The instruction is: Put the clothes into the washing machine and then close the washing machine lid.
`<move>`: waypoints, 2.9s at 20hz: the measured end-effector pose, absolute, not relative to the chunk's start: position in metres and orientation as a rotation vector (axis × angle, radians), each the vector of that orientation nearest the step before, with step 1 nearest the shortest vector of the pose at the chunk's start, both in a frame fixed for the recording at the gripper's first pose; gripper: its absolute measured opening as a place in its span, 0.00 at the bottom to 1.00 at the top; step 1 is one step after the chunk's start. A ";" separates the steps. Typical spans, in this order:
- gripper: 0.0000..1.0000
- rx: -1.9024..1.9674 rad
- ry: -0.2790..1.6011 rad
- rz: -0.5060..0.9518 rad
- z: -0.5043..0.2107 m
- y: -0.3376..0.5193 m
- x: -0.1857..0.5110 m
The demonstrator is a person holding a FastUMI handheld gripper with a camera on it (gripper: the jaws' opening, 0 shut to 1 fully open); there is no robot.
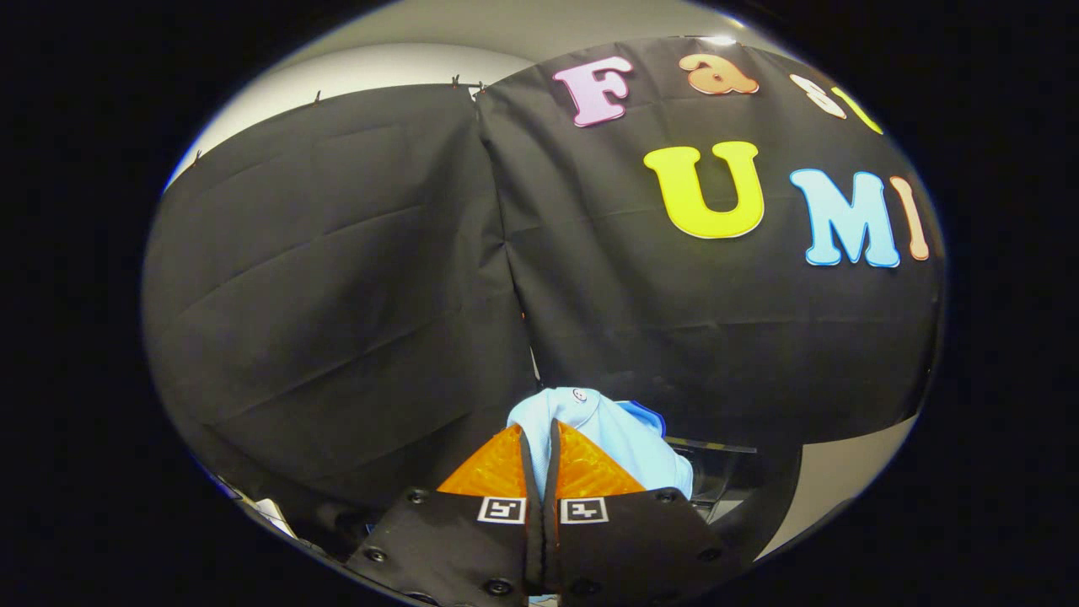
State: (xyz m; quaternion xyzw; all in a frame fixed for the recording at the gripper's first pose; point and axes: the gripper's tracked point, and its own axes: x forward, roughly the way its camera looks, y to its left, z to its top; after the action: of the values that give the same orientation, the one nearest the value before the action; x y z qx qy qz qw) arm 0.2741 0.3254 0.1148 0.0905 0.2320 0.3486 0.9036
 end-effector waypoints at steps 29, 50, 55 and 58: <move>0.01 0.041 0.861 0.548 -0.201 0.392 0.285; 0.74 0.090 0.994 0.441 -0.264 0.372 0.273; 0.98 0.061 0.968 0.478 -0.252 0.375 0.269; 0.98 0.083 0.956 0.493 -0.239 0.376 0.271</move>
State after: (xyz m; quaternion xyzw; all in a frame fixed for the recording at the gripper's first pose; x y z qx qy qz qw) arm 0.2712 0.3756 -0.2385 0.0397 0.4552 0.2345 0.8580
